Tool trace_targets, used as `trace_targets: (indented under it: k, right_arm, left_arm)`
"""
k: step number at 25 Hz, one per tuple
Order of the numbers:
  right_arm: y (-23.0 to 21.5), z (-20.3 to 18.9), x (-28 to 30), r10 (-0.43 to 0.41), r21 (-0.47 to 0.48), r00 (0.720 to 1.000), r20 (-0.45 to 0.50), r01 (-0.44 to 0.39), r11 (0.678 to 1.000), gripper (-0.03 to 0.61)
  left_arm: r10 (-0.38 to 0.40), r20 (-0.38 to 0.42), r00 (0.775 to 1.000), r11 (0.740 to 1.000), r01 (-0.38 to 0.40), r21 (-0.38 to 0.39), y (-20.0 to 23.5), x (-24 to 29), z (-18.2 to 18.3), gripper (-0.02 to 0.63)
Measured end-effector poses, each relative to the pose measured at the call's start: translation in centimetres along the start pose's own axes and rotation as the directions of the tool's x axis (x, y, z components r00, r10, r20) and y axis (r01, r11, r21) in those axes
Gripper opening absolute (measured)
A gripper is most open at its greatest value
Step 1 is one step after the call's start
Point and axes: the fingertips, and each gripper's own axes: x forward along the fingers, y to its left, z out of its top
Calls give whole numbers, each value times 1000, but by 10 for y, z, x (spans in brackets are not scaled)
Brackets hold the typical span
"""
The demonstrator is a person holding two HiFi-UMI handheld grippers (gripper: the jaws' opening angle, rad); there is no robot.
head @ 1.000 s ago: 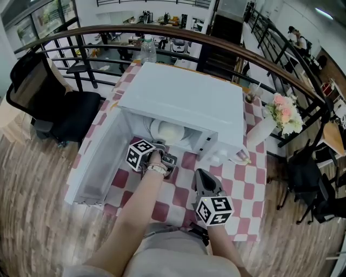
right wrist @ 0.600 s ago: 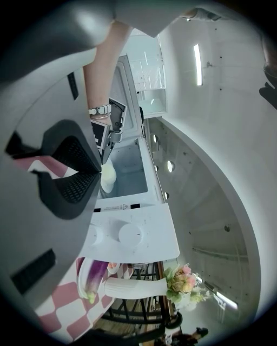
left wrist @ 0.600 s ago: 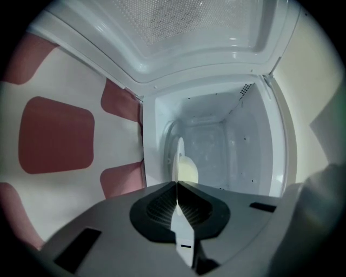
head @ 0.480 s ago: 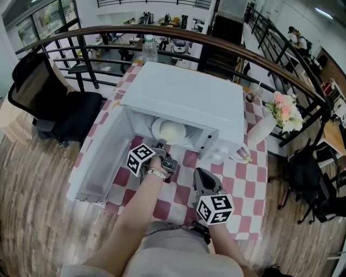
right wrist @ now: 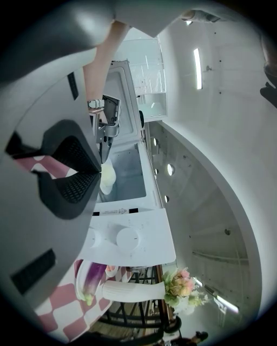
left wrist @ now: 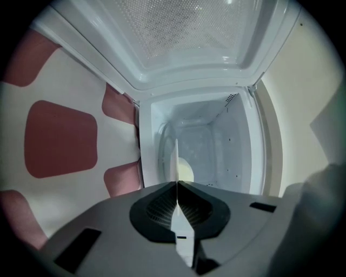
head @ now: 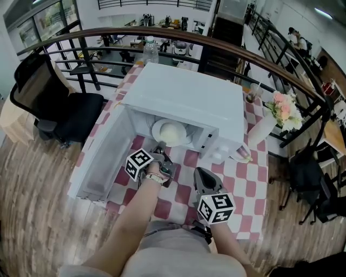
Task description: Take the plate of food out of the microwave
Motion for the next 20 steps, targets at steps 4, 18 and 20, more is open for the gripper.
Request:
trace_targets:
  k: [4,18,20]
  right_arm:
    - [3,1,-1,9,-8,1000,-1,-9,1000,23]
    - [16,14,-4,59,-41,997,50,-57,998,23]
    - [18,15,-5,68,-48,996,54,-65,997,23]
  left_arm:
    - [-44,-1,999,999,44,0,-4,-6,-2,11]
    - [-132,-46,990,991,134,25,-22,-34,-12,10]
    - [-144,-49,988,989,145,19,-25,-38,-14,10]
